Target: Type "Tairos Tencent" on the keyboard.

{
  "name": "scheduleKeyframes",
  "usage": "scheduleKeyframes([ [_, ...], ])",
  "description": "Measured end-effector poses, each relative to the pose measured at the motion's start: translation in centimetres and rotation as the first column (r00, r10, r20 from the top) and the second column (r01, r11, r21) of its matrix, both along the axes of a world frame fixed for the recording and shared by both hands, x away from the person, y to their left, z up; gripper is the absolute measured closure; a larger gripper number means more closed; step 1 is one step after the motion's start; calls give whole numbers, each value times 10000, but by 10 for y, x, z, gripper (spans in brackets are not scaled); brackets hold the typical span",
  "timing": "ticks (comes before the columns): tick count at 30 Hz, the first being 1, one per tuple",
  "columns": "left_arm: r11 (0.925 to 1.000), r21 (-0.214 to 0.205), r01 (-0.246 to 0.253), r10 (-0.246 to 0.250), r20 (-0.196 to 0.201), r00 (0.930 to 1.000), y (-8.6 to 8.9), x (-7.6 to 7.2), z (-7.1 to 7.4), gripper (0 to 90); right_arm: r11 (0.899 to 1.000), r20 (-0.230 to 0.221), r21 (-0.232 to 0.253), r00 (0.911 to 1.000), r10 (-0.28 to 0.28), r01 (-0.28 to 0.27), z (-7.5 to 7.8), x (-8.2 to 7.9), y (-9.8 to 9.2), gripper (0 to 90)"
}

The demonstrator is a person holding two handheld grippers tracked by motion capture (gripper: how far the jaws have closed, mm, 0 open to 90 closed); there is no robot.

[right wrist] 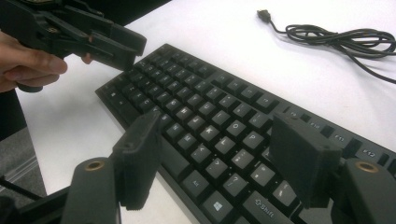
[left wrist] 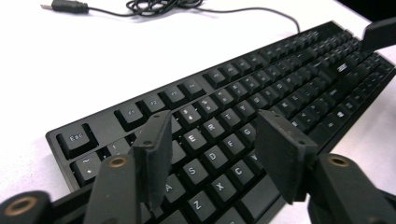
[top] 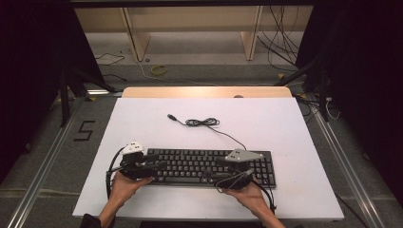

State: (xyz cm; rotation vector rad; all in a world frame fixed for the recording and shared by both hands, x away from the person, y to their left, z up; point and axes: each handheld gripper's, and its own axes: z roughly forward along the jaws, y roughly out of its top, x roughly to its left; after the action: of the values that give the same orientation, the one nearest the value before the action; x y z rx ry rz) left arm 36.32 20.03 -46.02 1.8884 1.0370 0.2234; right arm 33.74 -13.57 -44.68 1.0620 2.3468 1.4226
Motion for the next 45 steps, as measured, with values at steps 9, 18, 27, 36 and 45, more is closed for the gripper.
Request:
scheduleKeyframes([
  [9, 9986, -526, 51, -32, 355, 9994, 4, -7, 3, 380, 9998, -54, -26, 9998, 181, -181, -2, 0, 8, 368],
  [18, 9970, -761, -163, 180, 217, 9996, 8, -10, 2, 346, 9986, -167, -51, 9984, 533, -534, -6, 0, 19, 434],
  [27, 9958, -880, -270, 292, 239, 9993, 13, -15, 2, 328, 9959, -285, -126, 9956, 888, -892, -9, 1, 32, 510],
  [36, 9952, -940, -270, 298, 286, 9991, 16, -19, 2, 312, 9935, -475, -364, 9932, 1062, -1080, -12, 5, 41, 638],
  [45, 9957, -885, -285, 329, 480, 9983, 17, -24, 2, 296, 9901, -598, -629, 9908, 1215, -1252, -17, 8, 48, 752],
])
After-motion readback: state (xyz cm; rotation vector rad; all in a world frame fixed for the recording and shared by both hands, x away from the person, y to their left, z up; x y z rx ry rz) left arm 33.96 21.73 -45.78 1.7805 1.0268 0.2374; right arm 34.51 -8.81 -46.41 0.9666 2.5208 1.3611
